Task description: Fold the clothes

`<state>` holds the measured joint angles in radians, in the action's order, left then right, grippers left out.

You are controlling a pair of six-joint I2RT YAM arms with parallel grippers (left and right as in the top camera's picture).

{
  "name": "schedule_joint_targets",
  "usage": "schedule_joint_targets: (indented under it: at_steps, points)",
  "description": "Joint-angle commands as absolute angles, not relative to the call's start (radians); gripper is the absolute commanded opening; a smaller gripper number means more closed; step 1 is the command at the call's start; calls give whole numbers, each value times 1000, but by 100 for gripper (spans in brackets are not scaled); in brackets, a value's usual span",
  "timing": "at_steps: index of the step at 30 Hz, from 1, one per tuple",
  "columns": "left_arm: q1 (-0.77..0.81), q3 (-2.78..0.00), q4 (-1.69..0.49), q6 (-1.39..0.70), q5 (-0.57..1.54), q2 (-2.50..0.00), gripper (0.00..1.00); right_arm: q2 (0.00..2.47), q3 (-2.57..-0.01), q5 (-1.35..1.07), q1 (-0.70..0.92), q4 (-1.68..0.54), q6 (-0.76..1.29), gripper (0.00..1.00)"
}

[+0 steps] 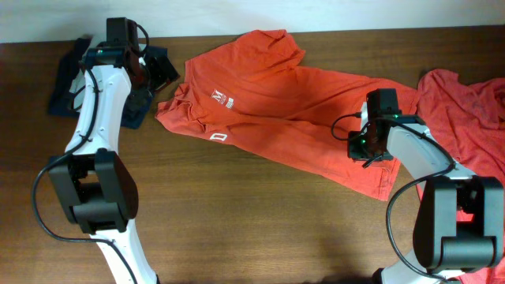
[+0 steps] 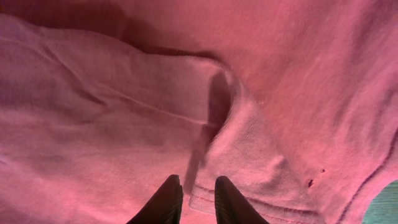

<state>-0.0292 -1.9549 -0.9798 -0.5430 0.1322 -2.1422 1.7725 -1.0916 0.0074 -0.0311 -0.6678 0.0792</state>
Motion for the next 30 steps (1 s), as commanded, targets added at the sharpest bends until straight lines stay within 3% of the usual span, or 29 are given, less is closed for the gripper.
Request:
schedule_joint_targets:
  at_steps: [1,22,24,30]
  points:
    - [-27,-1948,-979,-549,142,-2147,99,1776,-1082,28,-33,-669,87,24]
    - [-27,-1948,-979,-549,142,-2147,99,1776,-1024,38,-33,-627,88,24]
    - [-27,-1948,-979,-549,142,-2147,99,1776,-1024,33,-33,-628,88,33]
    - [-26,-1948,-979,-549,142,-2147,99,1776,-1024,35,-33,-631,137,33]
